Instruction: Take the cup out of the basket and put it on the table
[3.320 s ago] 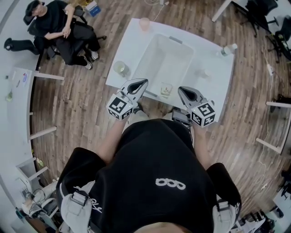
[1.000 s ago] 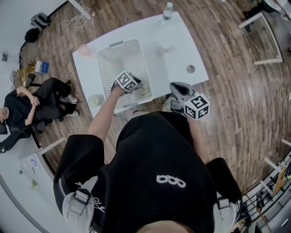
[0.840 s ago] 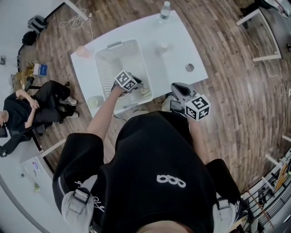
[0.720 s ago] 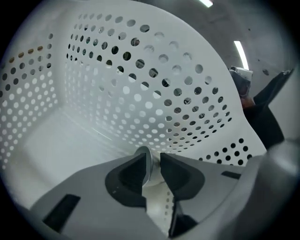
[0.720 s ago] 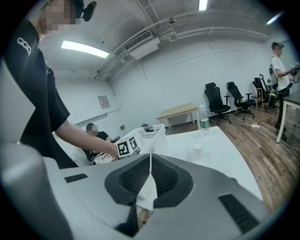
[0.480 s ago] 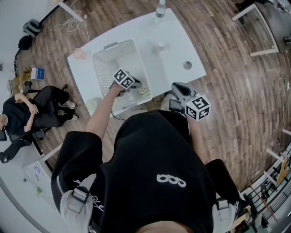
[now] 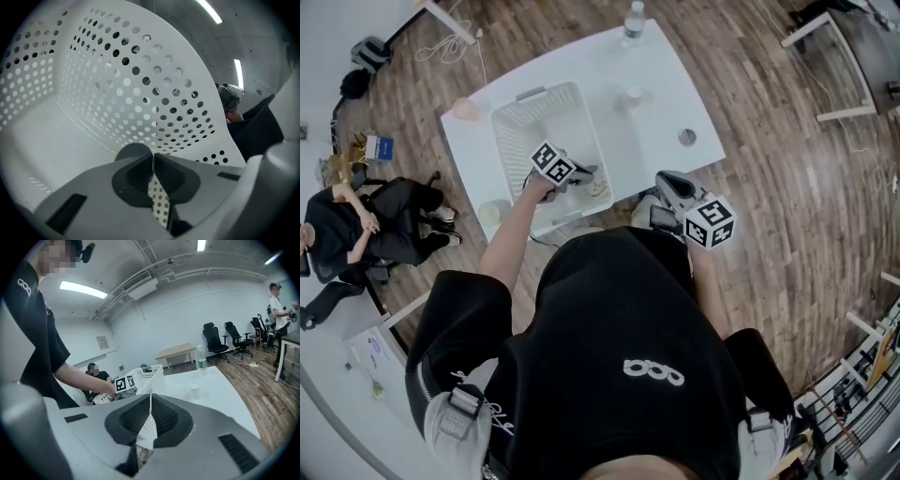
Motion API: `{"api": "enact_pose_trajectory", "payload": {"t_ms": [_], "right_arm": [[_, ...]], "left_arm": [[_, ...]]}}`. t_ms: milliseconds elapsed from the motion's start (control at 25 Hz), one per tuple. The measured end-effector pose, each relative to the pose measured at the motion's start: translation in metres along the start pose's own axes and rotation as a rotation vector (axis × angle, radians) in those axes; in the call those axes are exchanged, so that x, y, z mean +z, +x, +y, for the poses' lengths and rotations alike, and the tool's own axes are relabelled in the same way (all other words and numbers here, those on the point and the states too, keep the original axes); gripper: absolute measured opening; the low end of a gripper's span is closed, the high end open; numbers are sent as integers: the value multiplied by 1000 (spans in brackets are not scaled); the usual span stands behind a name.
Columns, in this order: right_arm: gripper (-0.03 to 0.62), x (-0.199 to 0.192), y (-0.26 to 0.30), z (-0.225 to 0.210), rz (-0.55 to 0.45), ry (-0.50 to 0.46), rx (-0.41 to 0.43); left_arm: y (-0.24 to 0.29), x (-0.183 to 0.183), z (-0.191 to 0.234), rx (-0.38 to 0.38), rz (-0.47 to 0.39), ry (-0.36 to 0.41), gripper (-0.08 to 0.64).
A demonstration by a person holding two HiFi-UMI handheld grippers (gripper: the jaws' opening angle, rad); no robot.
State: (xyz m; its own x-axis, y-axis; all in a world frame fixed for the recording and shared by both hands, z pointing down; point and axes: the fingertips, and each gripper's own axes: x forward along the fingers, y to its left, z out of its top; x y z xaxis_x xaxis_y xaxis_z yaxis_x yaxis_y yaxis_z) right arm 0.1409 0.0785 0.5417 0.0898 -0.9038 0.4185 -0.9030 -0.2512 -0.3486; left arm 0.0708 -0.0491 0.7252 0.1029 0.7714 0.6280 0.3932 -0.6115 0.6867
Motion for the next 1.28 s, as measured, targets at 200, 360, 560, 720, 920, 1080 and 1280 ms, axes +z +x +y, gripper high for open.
{"api": "enact_pose_trajectory", "payload": {"t_ms": [200,360,560,720,920,1080,1280], "right_arm": [[31,4,1,-1,7,-10,39],[31,9,2,-7,11,-28,85],[31,18,15,-8,18,-64,165],[31,25,33,-3,32,-106,253],[31,45,50,13,55,-184,389],[31,62,67,30,75,-245,489],[31,79,93,49,103,-316,615]], "left_arm": [[-2,3,-10,31,-25,0,18],[-12,15,-20,99,-63,18,18],[-44,36,-37,239,-168,55,18],[-84,54,-55,380,-338,59,18],[-132,68,-89,576,-524,49,18],[-169,69,-115,720,-657,34,18],[-209,57,-139,891,-804,-19,17]]}}
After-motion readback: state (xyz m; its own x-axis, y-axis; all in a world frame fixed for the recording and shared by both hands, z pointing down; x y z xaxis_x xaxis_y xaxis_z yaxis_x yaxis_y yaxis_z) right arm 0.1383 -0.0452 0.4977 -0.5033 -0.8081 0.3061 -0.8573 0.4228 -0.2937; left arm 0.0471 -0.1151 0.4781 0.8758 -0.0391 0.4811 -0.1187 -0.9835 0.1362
